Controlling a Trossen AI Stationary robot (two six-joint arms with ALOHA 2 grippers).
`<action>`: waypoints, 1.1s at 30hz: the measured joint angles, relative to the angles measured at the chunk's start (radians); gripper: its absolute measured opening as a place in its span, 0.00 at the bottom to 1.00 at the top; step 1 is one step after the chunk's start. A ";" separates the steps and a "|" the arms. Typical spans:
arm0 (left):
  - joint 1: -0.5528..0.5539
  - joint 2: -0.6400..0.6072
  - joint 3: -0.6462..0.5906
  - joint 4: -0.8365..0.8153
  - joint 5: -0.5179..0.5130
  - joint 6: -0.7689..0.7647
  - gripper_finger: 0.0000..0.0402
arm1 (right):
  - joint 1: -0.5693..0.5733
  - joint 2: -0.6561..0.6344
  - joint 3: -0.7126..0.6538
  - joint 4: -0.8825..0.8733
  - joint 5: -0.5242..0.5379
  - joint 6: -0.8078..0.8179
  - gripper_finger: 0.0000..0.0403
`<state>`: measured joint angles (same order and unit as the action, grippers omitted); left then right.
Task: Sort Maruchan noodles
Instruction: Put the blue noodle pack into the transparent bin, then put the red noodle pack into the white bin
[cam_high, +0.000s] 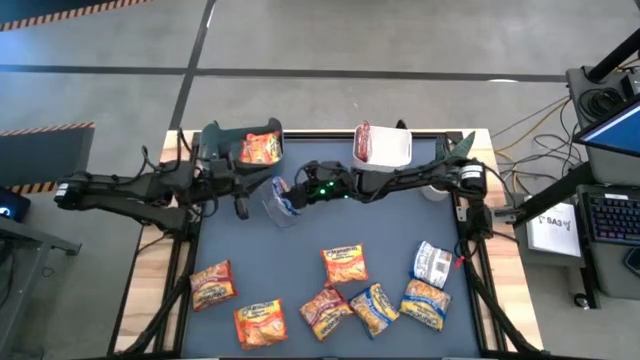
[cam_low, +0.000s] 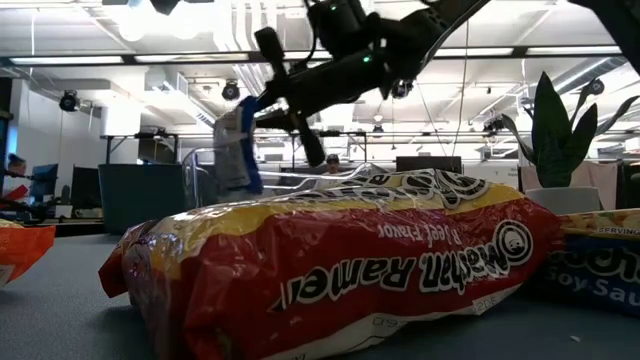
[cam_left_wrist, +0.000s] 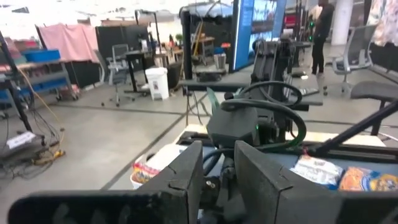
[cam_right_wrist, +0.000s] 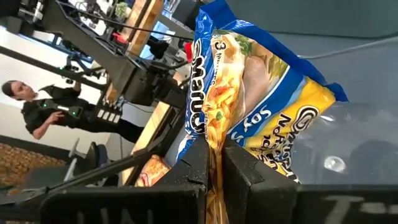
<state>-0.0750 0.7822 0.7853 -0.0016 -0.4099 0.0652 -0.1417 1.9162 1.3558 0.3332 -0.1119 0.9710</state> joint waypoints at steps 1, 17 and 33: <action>0.000 0.000 0.000 -0.010 0.000 -0.008 0.19 | 0.001 0.010 0.009 -0.001 0.000 0.001 0.03; 0.000 0.034 -0.007 -0.021 0.000 -0.030 0.19 | 0.004 0.120 0.100 -0.032 0.023 -0.007 0.03; 0.000 0.036 -0.008 -0.014 0.000 -0.047 0.19 | 0.004 0.118 0.100 -0.073 0.021 -0.056 0.36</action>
<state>-0.0753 0.8185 0.7773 -0.0151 -0.4095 0.0183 -0.1375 2.0346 1.4555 0.2599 -0.0910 0.9150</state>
